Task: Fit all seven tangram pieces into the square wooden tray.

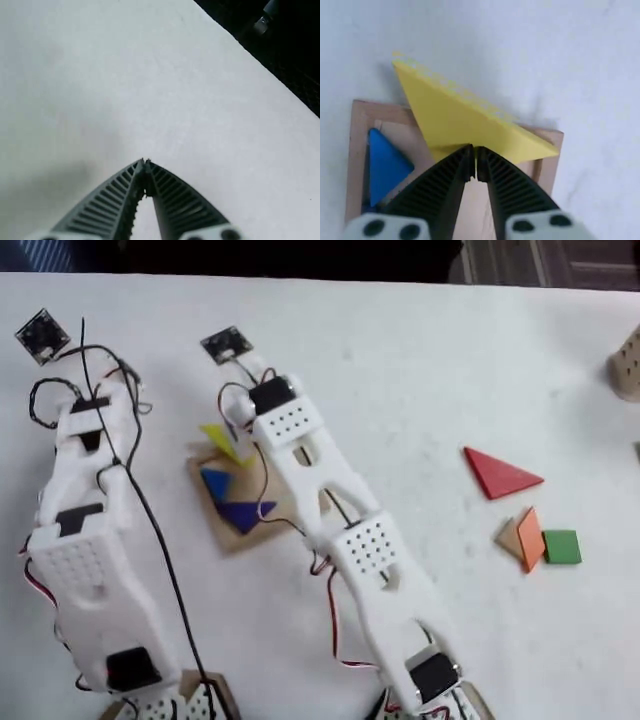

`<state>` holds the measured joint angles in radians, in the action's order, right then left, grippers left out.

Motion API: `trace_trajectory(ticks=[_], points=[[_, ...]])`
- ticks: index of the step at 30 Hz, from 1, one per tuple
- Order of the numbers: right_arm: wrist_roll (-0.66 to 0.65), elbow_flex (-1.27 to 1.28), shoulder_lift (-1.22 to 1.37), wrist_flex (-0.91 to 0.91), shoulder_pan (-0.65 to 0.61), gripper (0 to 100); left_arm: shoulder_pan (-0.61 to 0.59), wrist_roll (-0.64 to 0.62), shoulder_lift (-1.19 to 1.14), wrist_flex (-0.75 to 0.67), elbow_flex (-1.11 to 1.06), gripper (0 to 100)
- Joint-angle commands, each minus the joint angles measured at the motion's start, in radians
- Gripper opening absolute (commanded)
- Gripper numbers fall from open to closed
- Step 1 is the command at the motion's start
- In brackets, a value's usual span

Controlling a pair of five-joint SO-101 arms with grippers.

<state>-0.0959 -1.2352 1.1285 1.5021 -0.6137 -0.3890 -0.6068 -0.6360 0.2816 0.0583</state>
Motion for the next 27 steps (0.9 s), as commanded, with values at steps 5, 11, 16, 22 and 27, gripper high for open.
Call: trace_trajectory(ticks=[5,11,16,22,27], points=[[-0.049,-0.084,-0.030,0.130,-0.016,1.8,0.010,-0.011,0.018,0.008,0.058,2],[-0.072,-0.376,-0.021,0.217,-0.002,1.8,0.010,-0.011,0.018,0.008,0.058,2],[-0.071,-0.430,0.033,0.166,-0.027,1.8,0.015,-0.011,0.018,0.008,0.060,2],[-0.072,-0.430,0.137,-0.120,-0.042,1.8,0.016,-0.011,0.018,0.008,0.060,2],[-0.072,-0.434,0.186,-0.171,-0.038,1.8,0.022,-0.009,0.018,0.008,0.060,2]])
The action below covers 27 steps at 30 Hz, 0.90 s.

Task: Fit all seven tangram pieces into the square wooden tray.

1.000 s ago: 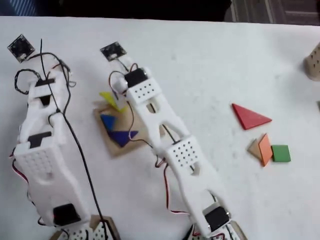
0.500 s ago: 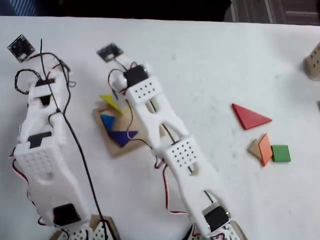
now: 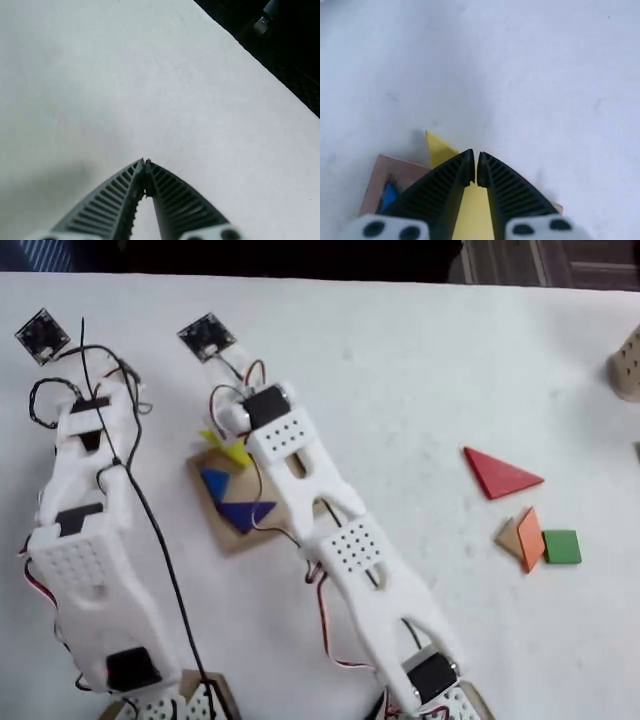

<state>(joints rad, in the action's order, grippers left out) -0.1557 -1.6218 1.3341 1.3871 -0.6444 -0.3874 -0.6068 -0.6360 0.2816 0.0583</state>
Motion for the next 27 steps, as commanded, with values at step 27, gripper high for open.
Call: trace_trajectory(ticks=[27], points=[[-0.161,-0.044,-0.013,0.200,0.012,1.8,0.033,0.066,0.021,0.008,0.055,2]])
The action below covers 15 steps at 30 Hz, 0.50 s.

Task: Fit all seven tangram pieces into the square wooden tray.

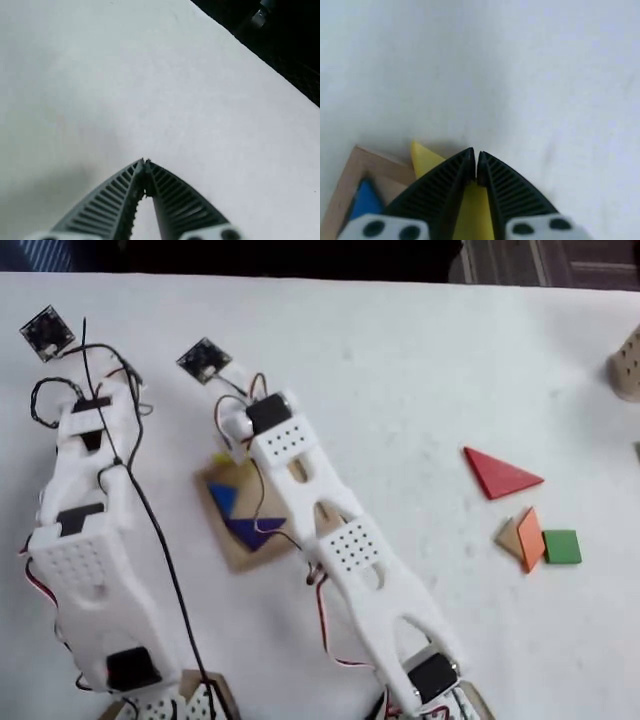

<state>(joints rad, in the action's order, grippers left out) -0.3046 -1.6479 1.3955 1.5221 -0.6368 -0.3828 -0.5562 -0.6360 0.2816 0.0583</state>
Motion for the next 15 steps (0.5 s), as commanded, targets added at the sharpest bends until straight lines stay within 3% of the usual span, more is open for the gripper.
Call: trace_trajectory(ticks=[1,5,15], points=[[-0.012,-0.018,-0.081,0.088,0.004,1.8,0.028,0.015,0.021,0.008,0.055,2],[-0.012,-0.018,-0.096,0.183,0.004,1.8,0.028,0.015,0.019,0.008,0.055,2],[-0.011,-0.018,-0.145,0.197,0.013,1.8,0.028,0.015,0.019,0.008,0.055,2]])
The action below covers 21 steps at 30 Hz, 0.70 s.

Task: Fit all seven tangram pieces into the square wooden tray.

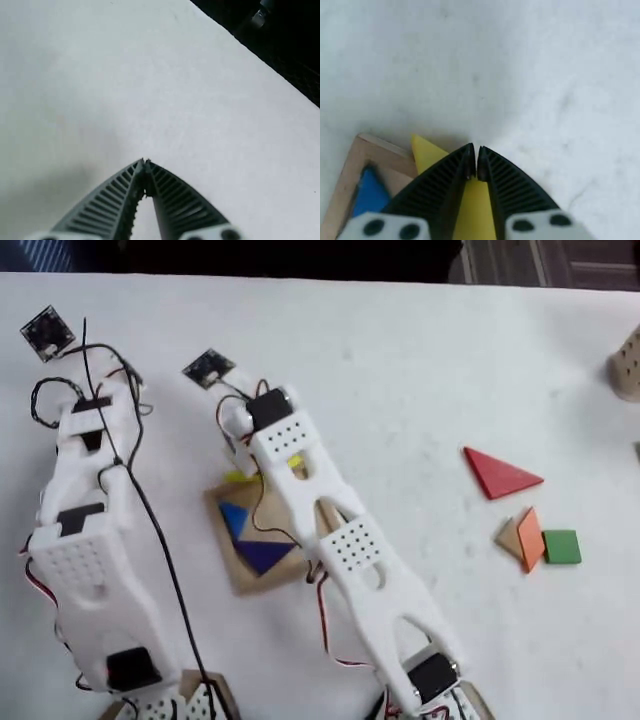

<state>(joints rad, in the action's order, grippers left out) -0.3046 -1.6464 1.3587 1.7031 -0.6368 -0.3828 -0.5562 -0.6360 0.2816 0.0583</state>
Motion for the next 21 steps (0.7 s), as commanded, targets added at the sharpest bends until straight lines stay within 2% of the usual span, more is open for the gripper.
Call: trace_trajectory(ticks=[1,17,21], points=[[-0.011,-0.018,-0.114,0.016,0.021,1.8,0.028,0.015,0.019,0.008,0.055,2],[-0.011,-0.021,-0.139,0.019,0.050,1.8,0.028,0.015,0.018,0.008,0.060,2],[0.035,-0.017,-0.170,-0.039,0.038,1.8,0.028,0.015,0.018,0.008,0.061,2]])
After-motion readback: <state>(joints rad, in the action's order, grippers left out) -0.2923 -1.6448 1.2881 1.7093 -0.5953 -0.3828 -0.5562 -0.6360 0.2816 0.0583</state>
